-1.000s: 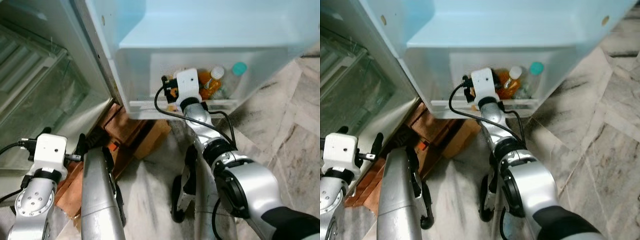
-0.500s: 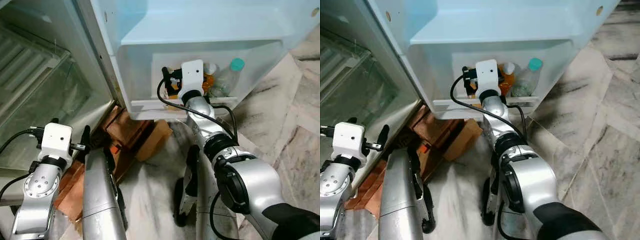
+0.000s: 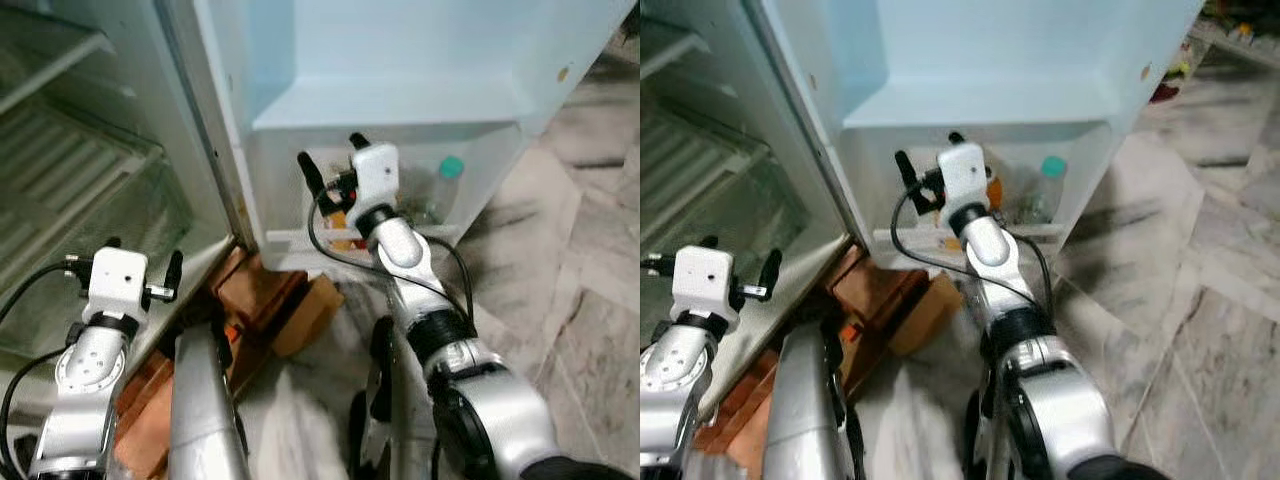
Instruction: Restocking fridge
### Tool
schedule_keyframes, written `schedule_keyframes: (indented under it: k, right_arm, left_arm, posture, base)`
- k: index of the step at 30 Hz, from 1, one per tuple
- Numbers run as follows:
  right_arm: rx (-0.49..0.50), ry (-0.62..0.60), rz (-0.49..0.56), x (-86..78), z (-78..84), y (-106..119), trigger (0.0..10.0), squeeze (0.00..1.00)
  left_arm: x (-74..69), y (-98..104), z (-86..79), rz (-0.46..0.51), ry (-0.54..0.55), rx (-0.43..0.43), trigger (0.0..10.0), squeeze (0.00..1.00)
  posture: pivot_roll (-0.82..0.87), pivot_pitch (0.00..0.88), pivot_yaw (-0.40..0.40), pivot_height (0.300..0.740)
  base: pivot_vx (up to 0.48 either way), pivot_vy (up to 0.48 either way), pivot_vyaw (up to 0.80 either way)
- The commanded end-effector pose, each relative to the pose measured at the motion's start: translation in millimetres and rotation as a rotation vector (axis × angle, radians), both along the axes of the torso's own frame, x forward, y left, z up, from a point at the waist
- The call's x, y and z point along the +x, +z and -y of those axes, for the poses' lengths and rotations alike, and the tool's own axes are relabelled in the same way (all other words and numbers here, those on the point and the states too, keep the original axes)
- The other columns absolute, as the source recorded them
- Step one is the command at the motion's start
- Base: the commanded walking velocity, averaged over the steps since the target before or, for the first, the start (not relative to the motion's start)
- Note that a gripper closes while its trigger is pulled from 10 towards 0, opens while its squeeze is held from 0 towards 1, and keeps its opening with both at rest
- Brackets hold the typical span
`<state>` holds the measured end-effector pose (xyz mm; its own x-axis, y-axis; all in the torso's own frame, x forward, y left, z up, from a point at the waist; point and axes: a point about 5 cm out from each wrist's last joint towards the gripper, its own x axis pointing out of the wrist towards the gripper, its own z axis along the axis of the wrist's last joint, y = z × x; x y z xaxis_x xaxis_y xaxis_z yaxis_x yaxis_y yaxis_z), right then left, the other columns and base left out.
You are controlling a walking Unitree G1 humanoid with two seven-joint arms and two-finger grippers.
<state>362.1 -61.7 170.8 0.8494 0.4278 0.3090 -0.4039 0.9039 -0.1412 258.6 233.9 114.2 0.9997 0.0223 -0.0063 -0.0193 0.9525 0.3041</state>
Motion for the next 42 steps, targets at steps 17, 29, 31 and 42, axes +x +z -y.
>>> schedule_keyframes:
  k: [17,29,31,42]
  right_arm:
    - [0.021,-0.253,-0.07,-75.3,58.9,-36,10.0,0.0]
    - [0.032,-0.21,-0.068,-72.0,56.3,-20,10.0,0.0]
    - [0.029,-0.205,-0.069,-70.7,56.7,-20,10.0,0.0]
    - [0.032,-0.208,-0.09,-70.2,59.2,-19,10.0,0.0]
  left_arm:
    - [-1.9,-18,10.7,-0.012,0.027,-0.078,10.0,0.0]
    - [1.0,-21,17.6,-0.004,0.014,-0.088,10.0,0.0]
    - [2.7,-20,16.2,0.004,0.016,-0.084,10.0,0.0]
    - [4.6,-20,15.1,0.013,0.017,-0.079,10.0,0.0]
  posture:
    - [0.08,0.0,-0.008,0.486]
    - [0.08,0.0,-0.023,0.549]
    - [0.08,0.0,-0.025,0.563]
    - [0.08,0.0,-0.025,0.626]
  base:
    - [0.0,0.0,0.0]
    - [0.0,0.0,0.0]
    - [0.0,0.0,0.0]
    - [0.0,0.0,0.0]
